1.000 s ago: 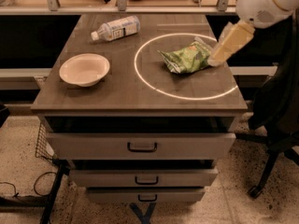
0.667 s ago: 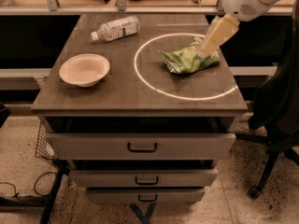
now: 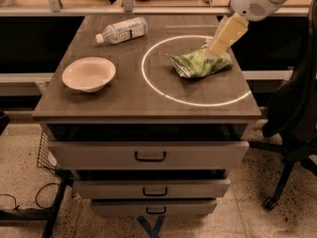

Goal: Place green jalapeno chip bag into paper bowl

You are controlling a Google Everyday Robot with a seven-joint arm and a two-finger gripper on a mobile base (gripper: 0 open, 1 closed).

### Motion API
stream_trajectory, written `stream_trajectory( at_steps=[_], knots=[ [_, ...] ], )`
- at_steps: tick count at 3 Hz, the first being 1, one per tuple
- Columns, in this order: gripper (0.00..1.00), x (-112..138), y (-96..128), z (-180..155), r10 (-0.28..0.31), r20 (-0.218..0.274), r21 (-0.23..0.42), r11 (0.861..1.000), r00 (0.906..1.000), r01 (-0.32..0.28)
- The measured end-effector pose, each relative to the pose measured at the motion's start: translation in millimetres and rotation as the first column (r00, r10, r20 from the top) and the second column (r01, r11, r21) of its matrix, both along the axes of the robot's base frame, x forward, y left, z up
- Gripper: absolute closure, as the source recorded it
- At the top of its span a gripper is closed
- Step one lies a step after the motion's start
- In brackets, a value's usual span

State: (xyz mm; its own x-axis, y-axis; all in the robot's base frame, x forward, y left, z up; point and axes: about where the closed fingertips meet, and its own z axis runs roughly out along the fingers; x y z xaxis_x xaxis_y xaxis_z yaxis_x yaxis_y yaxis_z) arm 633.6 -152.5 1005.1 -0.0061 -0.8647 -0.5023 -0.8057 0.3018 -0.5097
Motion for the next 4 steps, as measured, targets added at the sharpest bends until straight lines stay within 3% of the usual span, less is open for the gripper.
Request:
stream_trajectory(
  at_steps=[1,2,4],
  knots=[
    [0.00,28.2,-9.9,-45.2,-0.014,-0.073,0.111,0.994,0.9972,0.022],
    [0.00,56.6,-9.7,-91.6,0.011,-0.139,0.182,0.983,0.9903,0.015],
    [0.00,87.1,-0.2,-150.1,0.055,-0.223,0.267,0.964,0.9733,0.006]
  ],
)
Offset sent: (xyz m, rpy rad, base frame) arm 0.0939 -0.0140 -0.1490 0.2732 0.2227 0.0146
